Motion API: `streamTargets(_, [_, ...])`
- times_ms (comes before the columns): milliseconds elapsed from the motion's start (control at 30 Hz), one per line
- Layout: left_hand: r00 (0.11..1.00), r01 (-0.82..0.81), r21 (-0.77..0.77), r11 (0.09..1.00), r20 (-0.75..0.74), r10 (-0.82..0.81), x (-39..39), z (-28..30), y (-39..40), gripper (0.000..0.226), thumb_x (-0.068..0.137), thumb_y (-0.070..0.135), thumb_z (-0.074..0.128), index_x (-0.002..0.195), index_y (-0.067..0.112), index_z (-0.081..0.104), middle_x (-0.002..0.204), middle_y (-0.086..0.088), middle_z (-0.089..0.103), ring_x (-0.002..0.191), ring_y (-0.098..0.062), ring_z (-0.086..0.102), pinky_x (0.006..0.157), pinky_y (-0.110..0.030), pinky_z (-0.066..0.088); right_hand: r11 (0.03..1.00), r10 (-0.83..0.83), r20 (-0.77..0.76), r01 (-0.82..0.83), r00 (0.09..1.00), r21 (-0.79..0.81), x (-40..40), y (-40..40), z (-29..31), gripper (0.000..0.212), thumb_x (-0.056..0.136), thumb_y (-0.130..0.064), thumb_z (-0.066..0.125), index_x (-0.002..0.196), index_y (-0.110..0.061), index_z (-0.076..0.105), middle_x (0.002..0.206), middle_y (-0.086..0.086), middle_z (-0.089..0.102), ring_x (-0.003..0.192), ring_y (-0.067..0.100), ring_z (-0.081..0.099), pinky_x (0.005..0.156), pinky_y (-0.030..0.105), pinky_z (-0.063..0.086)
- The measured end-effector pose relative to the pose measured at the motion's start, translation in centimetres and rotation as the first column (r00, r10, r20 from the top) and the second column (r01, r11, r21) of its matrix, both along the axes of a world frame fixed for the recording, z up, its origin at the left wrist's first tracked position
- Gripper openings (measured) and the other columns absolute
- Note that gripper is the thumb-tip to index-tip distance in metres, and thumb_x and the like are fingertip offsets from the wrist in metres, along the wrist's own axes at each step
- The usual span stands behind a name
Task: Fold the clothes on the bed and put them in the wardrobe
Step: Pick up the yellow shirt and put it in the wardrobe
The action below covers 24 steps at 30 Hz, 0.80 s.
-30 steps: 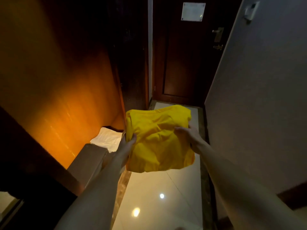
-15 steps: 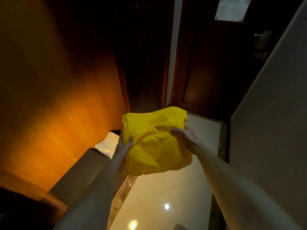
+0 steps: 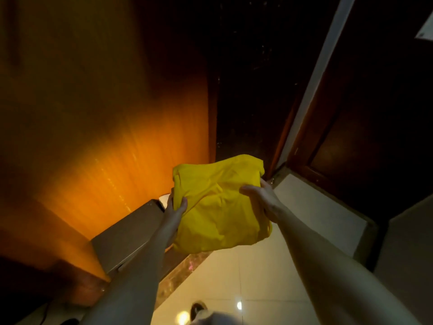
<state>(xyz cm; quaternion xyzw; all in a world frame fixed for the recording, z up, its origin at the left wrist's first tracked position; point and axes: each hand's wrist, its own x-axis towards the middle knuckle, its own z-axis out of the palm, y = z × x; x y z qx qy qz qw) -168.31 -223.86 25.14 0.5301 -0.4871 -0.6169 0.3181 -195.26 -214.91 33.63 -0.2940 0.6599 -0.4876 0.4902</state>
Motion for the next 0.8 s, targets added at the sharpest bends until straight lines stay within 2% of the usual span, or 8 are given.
streamTargets(100, [0.998, -0.057, 0.054, 0.997, -0.038, 0.059, 0.8, -1.1, -3.0, 0.1, 0.061, 0.079, 0.069, 0.146, 0.043, 0.03, 0.145, 0.0, 0.046, 0.123, -0.03, 0.054, 0.098, -0.058, 0.047, 0.998, 0.061, 0.019, -0.061, 0.998, 0.013, 0.7, -4.9, -0.6, 0.068, 0.085, -0.027, 0.071, 0.145, -0.022, 0.039, 0.14, 0.008, 0.048, 0.122, 0.03, 0.05, 0.106, 0.051, 0.04])
streamTargets(200, [0.989, -0.12, 0.114, 0.986, -0.078, 0.13, 1.9, -1.7, -6.1, 0.1, 0.053, 0.075, 0.078, 0.14, 0.046, 0.037, 0.131, 0.007, 0.058, 0.114, -0.021, 0.062, 0.093, -0.05, 0.053, 0.993, 0.114, 0.049, -0.116, 0.992, 0.034, 1.8, -10.0, -1.6, 0.062, 0.086, -0.023, 0.07, 0.142, -0.022, 0.042, 0.129, 0.004, 0.054, 0.113, 0.026, 0.054, 0.103, 0.049, 0.042])
streamTargets(333, [0.982, -0.173, 0.14, 0.975, -0.045, 0.181, 3.9, -6.4, -11.8, 0.075, 0.057, 0.066, 0.082, 0.122, 0.061, 0.046, 0.127, 0.009, 0.062, 0.108, -0.019, 0.066, 0.089, -0.05, 0.055, 0.978, 0.202, 0.075, -0.206, 0.977, 0.045, 3.0, -16.2, -2.5, 0.047, 0.088, -0.017, 0.067, 0.128, -0.029, 0.044, 0.107, -0.008, 0.057, 0.094, 0.012, 0.056, 0.092, 0.04, 0.043])
streamTargets(433, [0.976, -0.208, 0.189, 0.96, -0.023, 0.216, 4.3, -7.2, -14.3, 0.062, 0.058, 0.066, 0.08, 0.112, 0.066, 0.048, 0.124, 0.01, 0.062, 0.11, -0.02, 0.064, 0.092, -0.051, 0.053, 0.965, 0.246, 0.073, -0.251, 0.967, 0.078, 3.6, -20.2, -3.8, 0.052, 0.085, -0.018, 0.071, 0.131, -0.025, 0.05, 0.121, 0.002, 0.061, 0.104, 0.02, 0.06, 0.096, 0.043, 0.045])
streamTargets(500, [0.97, -0.236, 0.206, 0.95, -0.014, 0.244, 3.7, -6.1, -15.0, 0.047, 0.078, 0.05, 0.075, 0.117, 0.057, 0.048, 0.125, 0.007, 0.059, 0.111, -0.024, 0.061, 0.095, -0.053, 0.05, 0.952, 0.277, 0.073, -0.284, 0.958, 0.113, 3.6, -22.5, -5.2, 0.063, 0.082, -0.022, 0.074, 0.138, -0.023, 0.048, 0.13, 0.006, 0.06, 0.112, 0.026, 0.059, 0.102, 0.049, 0.044])
streamTargets(567, [0.961, -0.262, 0.244, 0.934, -0.027, 0.277, 3.6, -6.8, -15.7, 0.045, 0.091, 0.03, 0.066, 0.128, 0.044, 0.044, 0.132, -0.003, 0.057, 0.113, -0.03, 0.058, 0.097, -0.058, 0.046, 0.936, 0.311, 0.07, -0.318, 0.948, 0.149, 3.8, -24.5, -6.9, 0.071, 0.078, -0.03, 0.078, 0.141, -0.025, 0.045, 0.131, 0.006, 0.059, 0.115, 0.028, 0.058, 0.103, 0.052, 0.044])
streamTargets(700, [0.939, -0.316, 0.344, 0.884, -0.017, 0.342, 2.4, -9.9, -17.5, 0.055, 0.094, 0.032, 0.061, 0.142, 0.034, 0.036, 0.137, -0.006, 0.052, 0.118, -0.035, 0.054, 0.1, -0.058, 0.044, 0.893, 0.395, 0.041, -0.394, 0.918, 0.219, 3.8, -28.5, -11.1, 0.082, 0.067, -0.041, 0.078, 0.141, -0.029, 0.044, 0.134, 0.005, 0.057, 0.118, 0.029, 0.056, 0.104, 0.057, 0.042])
streamTargets(800, [0.9, -0.393, 0.397, 0.83, -0.021, 0.436, 0.5, -12.0, -19.3, 0.054, 0.099, 0.03, 0.05, 0.149, 0.029, 0.028, 0.136, -0.006, 0.047, 0.122, -0.035, 0.049, 0.103, -0.052, 0.042, 0.876, 0.415, 0.029, -0.408, 0.909, 0.256, 3.4, -32.4, -14.1, 0.078, 0.075, -0.035, 0.077, 0.144, -0.025, 0.042, 0.137, 0.005, 0.052, 0.121, 0.03, 0.05, 0.101, 0.047, 0.04])
